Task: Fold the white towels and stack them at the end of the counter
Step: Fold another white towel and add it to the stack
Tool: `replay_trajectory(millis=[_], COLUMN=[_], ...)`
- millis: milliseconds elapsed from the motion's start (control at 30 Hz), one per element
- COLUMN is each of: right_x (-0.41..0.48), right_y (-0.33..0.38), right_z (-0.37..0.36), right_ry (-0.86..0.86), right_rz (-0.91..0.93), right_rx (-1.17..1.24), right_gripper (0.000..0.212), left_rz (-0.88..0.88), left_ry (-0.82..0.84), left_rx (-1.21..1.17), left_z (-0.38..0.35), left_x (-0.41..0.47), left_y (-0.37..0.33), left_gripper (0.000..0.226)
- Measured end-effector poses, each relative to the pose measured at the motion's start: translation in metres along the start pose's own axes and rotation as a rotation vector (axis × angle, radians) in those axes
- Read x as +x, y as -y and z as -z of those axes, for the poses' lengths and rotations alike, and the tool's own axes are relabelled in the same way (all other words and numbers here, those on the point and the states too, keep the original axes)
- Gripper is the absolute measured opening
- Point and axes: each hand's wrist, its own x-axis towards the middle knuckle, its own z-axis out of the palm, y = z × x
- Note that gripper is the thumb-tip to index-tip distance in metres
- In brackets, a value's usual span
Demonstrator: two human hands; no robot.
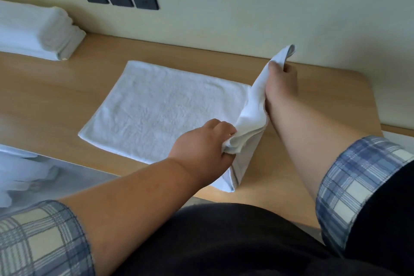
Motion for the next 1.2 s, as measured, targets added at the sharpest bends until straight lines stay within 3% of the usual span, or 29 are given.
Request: replay_trajectory(millis=[167, 300, 500, 700, 767, 867, 933, 1067, 1200], right_x=[-0.035, -0.063, -0.092, -0.104, -0.102, -0.09, -0.084, -0.081, -0.075], right_y=[0.025, 0.038, 0.041, 0.004, -0.014, -0.043, -0.06, -0.077, -0.075], right_z=[-0.081, -0.152, -0.262, -0.368, -0.397, -0.427, -0.437, -0.44, -0.403], right_ry=[-0.071, -0.091, -0.058, 0.037, 0.07, 0.112, 0.219, 0.494, 0.536], right_rz=[0.151, 0.254, 0.34, 0.394, 0.34, 0.248, 0.204, 0.253, 0.273], right_rx=[-0.003, 0.02, -0.041, -0.162, -0.225, -0.362, -0.497, -0.701, -0.51], right_gripper=[0.034, 0.019, 0.011, 0.013, 0.012, 0.014, 0.022, 0.047, 0.042], left_rz=[0.015, 0.006, 0.01, -0.05, 0.126, 0.588, 0.756, 0.885, 0.991], left_ry=[-0.074, -0.17, -0.259, -0.304, -0.253, -0.06, 0.035, 0.197, 0.204], left_rx=[-0.049, -0.147, -0.224, -0.13, -0.153, -0.325, -0.387, -0.419, -0.457], left_z=[0.043, 0.081, 0.116, 0.108, 0.103, 0.089, 0.079, 0.066, 0.061], left_x=[-0.025, -0.041, -0.056, -0.068, -0.073, -0.069, -0.063, -0.059, -0.059], left_y=[0.055, 0.106, 0.202, 0.297, 0.321, 0.354, 0.373, 0.399, 0.402], left_gripper=[0.024, 0.027, 0.029, 0.027, 0.028, 0.024, 0.018, 0.014, 0.012])
